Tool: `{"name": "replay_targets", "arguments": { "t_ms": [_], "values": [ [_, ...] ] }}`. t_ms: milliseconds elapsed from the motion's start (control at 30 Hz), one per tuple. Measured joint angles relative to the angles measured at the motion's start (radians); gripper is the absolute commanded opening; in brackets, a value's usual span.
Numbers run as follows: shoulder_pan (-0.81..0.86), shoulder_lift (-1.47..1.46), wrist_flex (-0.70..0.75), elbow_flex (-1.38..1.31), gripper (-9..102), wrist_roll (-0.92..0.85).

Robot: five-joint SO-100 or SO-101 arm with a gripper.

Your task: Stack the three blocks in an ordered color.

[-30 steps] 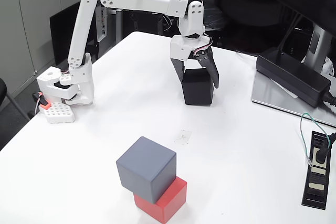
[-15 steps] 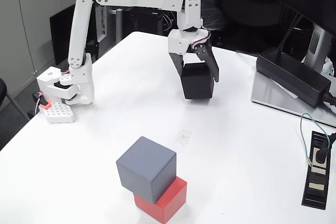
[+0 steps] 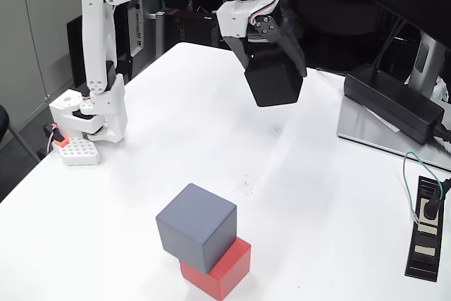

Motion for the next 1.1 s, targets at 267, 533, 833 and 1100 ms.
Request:
{"name": "replay_targets", "arguments": {
  "t_ms": [267, 533, 833, 1100],
  "values": [
    [0.198, 0.063, 0.000, -0.018, -1, -0.137],
    [0.359, 0.295, 0.000, -0.018, -1, -0.202],
    [0.620, 0.341, 0.003, -0.020, -1, -0.328],
    [0.730, 0.298, 0.003, -0.020, -1, -0.403]
  ]
}}
